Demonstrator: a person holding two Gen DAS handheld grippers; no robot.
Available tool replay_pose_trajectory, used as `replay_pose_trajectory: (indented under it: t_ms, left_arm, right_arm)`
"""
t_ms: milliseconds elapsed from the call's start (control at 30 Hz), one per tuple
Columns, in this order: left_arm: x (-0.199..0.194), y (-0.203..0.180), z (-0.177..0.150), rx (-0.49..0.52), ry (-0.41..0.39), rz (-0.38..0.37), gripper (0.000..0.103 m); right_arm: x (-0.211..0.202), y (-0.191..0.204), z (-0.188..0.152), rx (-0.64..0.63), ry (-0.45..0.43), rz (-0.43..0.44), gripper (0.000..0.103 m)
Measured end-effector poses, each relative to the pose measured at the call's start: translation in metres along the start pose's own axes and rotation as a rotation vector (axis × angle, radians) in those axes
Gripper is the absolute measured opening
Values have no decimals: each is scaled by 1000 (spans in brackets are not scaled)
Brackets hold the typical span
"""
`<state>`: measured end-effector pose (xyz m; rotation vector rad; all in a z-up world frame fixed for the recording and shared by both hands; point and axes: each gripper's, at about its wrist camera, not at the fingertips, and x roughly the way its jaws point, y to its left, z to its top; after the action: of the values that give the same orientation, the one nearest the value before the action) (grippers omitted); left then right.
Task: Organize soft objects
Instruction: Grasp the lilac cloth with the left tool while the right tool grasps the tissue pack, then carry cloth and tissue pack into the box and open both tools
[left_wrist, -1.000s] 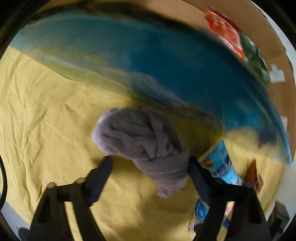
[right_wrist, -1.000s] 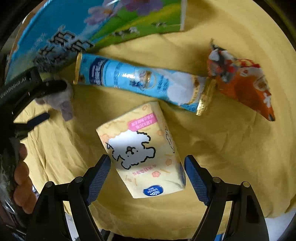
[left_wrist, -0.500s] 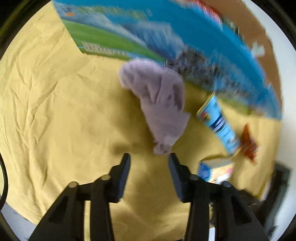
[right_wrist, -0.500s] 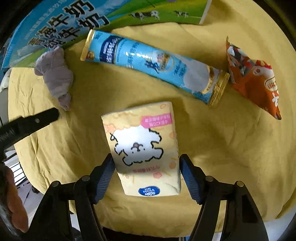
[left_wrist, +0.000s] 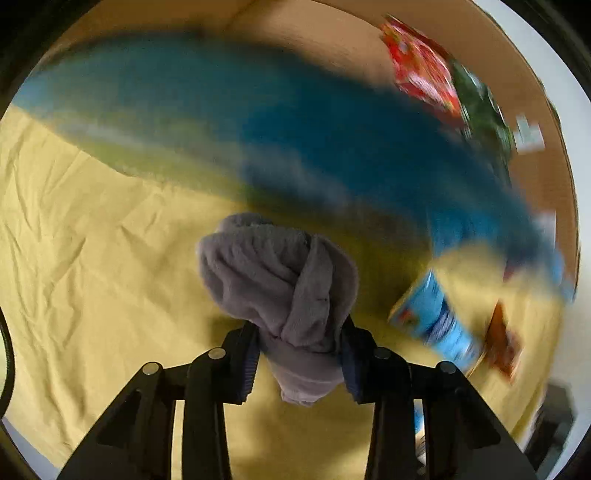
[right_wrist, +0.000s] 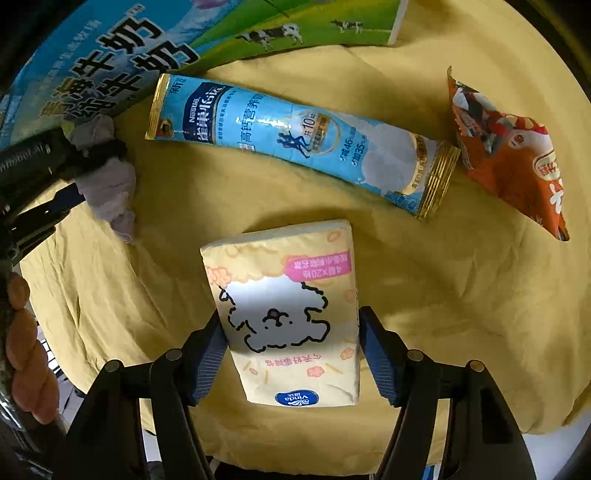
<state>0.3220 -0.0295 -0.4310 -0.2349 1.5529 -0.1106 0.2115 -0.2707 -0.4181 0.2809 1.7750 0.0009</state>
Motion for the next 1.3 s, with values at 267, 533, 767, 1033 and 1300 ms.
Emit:
replay_pose_trajectory:
  t_ms: [267, 533, 767, 1033, 1300]
  left_arm:
    - [9, -15, -99, 185, 119, 70, 37]
    - [30, -11, -101, 88, 85, 71, 38]
    - [15, -28, -121, 134, 71, 105, 34]
    - [-57, -54, -135, 166, -24, 49, 34]
    - [-152, -65, -96, 175, -130, -91, 34]
  right_arm:
    - [6, 10, -28, -57, 37, -16, 68]
    - [24, 23, -48, -47, 30, -30, 70]
    - [39, 31, -48, -51, 64, -72, 66]
    - [-10, 44, -57, -96, -6, -8, 65]
    - [-103, 61, -49, -146, -175, 59, 65]
